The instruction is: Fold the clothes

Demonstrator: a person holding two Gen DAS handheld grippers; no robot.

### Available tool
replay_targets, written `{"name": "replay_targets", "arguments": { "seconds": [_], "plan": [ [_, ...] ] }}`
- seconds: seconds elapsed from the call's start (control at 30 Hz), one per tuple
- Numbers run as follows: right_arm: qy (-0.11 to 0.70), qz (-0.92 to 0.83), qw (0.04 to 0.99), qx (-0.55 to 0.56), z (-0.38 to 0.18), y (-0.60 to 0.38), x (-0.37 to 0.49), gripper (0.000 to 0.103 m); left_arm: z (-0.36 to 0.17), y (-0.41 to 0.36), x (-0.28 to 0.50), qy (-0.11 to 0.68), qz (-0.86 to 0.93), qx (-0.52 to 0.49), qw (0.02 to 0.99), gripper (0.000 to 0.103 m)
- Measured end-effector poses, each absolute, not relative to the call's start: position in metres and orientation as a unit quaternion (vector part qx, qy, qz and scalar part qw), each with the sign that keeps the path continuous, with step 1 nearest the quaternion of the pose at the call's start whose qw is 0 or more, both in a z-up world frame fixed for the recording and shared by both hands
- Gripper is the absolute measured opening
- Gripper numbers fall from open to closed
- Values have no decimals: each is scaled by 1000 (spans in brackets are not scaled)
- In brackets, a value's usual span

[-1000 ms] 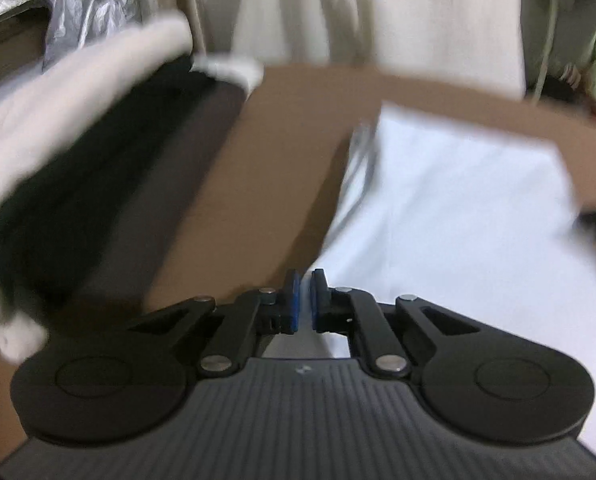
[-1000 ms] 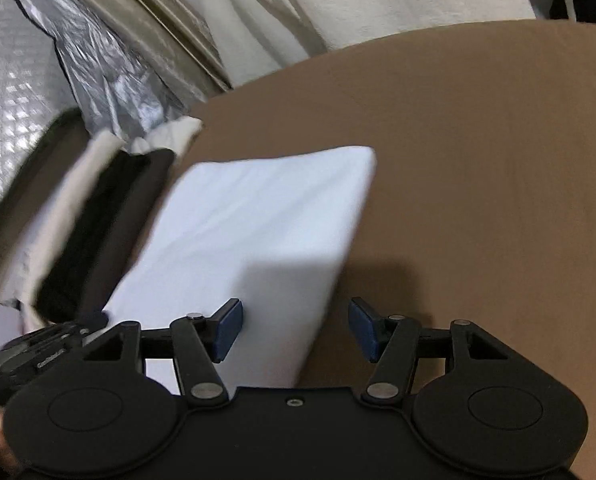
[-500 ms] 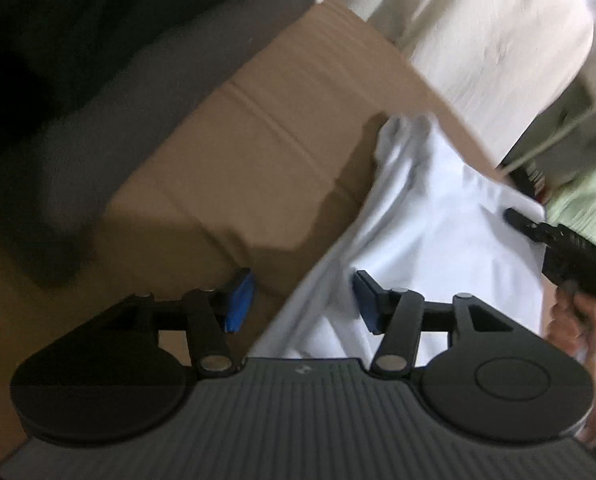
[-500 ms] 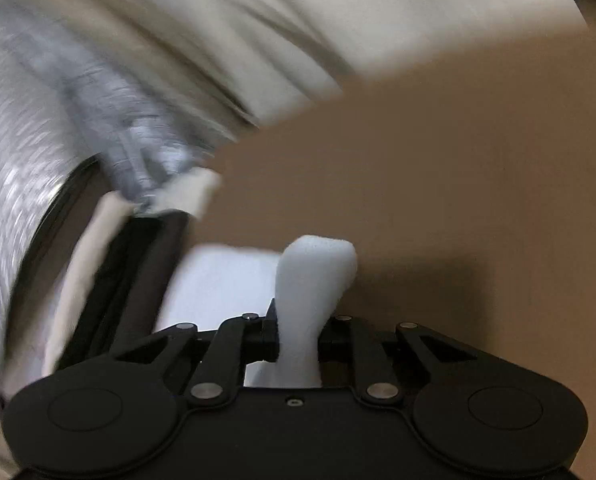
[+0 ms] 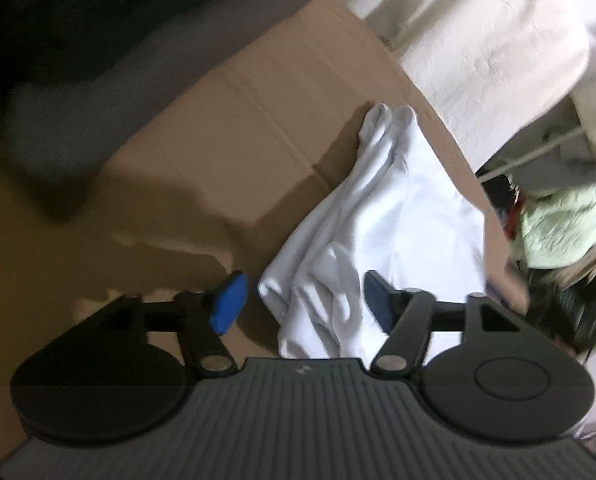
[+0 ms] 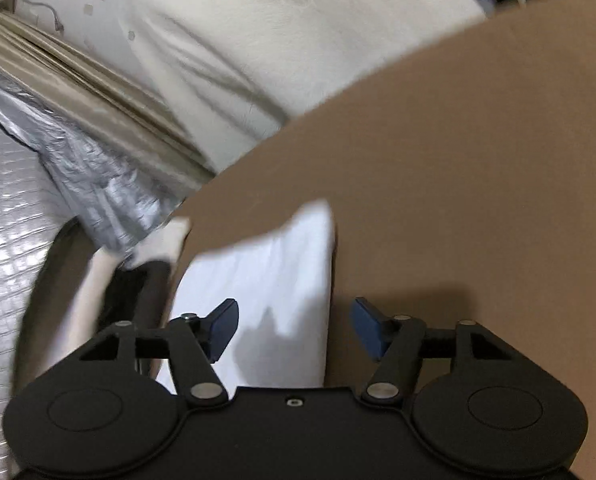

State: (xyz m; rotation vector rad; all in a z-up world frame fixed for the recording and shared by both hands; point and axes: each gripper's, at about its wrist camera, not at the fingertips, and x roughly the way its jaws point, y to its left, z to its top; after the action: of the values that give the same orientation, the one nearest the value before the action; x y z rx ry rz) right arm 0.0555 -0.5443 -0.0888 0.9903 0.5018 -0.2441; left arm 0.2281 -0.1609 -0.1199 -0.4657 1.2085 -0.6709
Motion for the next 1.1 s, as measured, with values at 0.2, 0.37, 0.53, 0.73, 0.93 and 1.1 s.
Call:
{"name": "replay_targets", "arguments": {
  "seconds": [0.2, 0.37, 0.53, 0.73, 0.93, 1.1],
  "plan": [
    [311, -39, 826, 469, -102, -495, 30, 68, -163, -164, 235, 617, -306, -284, 667, 70],
    [374, 55, 782, 496, -125, -457, 40, 85, -172, -181, 235, 603, -316, -286, 674, 74],
    [367, 62, 812, 449, -125, -423, 47, 91, -169, -222, 223, 550, -333, -283, 712, 97],
    [344, 27, 791, 505, -113, -433, 50, 35, -154, -246, 206, 519, -335, -288, 731, 25],
    [305, 88, 795, 517, -70, -428, 50, 26, -120, -251, 206, 475, -341, -218, 781, 26],
    [406, 49, 824, 391, -77, -420, 60, 51, -135, -240, 214, 508, -331, -242, 758, 29]
  ]
}}
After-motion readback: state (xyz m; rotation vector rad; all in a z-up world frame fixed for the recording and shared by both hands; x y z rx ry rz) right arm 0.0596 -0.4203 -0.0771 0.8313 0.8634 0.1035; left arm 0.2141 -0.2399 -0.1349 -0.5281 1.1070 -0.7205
